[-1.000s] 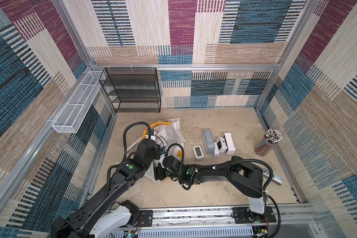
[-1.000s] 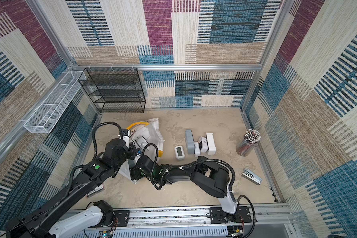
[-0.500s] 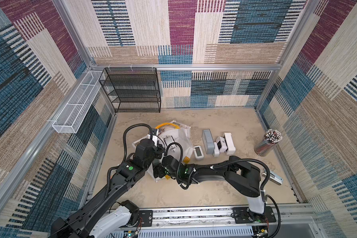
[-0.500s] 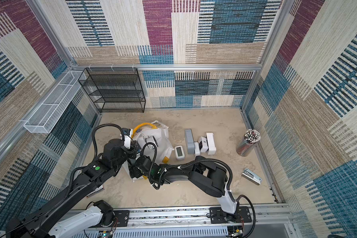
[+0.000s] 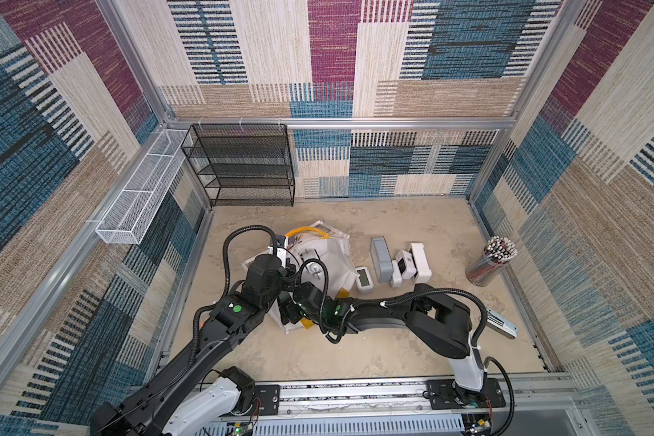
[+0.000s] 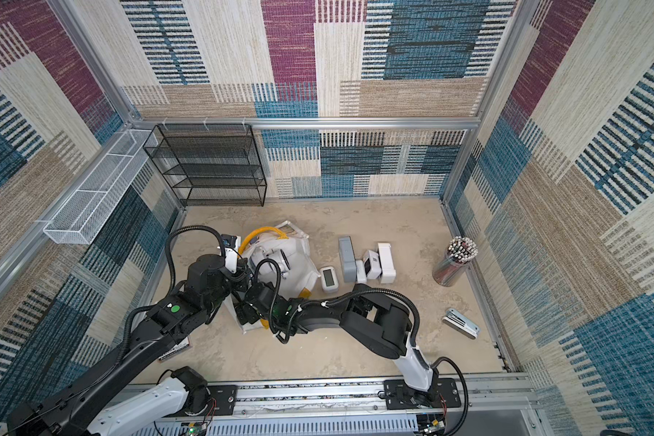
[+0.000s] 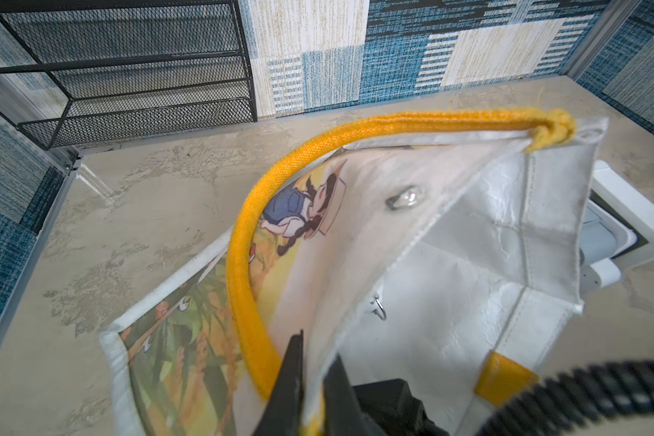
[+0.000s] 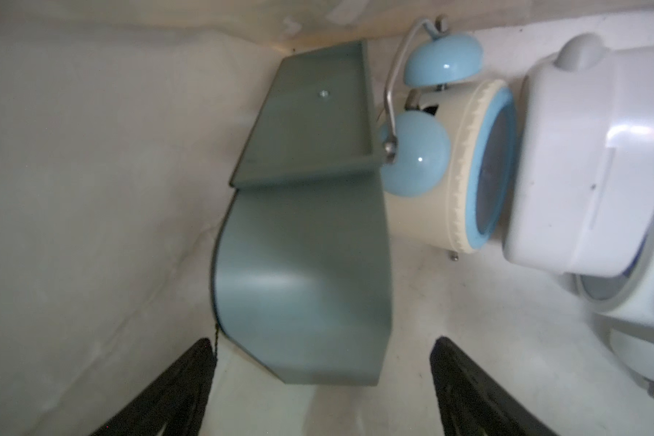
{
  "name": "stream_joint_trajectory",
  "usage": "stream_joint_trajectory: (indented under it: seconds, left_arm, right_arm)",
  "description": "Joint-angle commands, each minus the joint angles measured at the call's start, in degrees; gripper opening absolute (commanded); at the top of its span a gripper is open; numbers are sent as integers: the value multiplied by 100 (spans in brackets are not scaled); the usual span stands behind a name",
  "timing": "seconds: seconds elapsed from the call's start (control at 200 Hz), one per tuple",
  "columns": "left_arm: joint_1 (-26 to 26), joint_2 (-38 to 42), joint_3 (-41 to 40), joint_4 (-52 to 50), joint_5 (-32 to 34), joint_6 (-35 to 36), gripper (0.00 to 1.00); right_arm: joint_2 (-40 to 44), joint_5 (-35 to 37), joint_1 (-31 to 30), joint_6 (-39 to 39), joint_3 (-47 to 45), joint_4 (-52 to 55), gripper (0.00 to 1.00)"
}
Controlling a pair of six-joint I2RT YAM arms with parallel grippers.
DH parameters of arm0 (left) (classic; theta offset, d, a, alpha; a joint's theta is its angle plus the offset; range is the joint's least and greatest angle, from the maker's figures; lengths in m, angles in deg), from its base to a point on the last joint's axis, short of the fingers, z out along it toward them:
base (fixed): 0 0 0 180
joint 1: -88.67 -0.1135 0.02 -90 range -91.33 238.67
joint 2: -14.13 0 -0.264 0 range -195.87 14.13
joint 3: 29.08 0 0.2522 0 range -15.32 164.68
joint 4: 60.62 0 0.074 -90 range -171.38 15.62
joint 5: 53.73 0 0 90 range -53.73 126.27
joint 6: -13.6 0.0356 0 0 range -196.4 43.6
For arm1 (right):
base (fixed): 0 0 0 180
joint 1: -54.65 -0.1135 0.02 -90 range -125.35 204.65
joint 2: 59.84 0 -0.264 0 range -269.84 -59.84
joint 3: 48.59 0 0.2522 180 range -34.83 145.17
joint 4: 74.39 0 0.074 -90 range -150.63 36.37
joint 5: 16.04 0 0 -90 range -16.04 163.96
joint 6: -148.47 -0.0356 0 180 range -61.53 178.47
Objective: Take the alarm clock out of the canvas bag
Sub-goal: Pick up the alarm from the canvas bag.
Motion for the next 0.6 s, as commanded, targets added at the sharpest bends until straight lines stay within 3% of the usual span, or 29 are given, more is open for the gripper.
stream_joint_trajectory:
  seconds: [0.0, 0.461, 0.596]
  left_arm:
    - [15, 27, 44, 165, -381, -291, 0]
    - [-2, 98, -3, 153, -387, -491, 0]
    - [-10, 94, -38, 121, -288, -531, 0]
  right_arm:
    - [-73, -330, 29, 424, 122, -393, 91]
    - [-239, -351, 135, 961, 292, -545, 76]
    - [-141, -360, 135, 1058, 165, -693, 65]
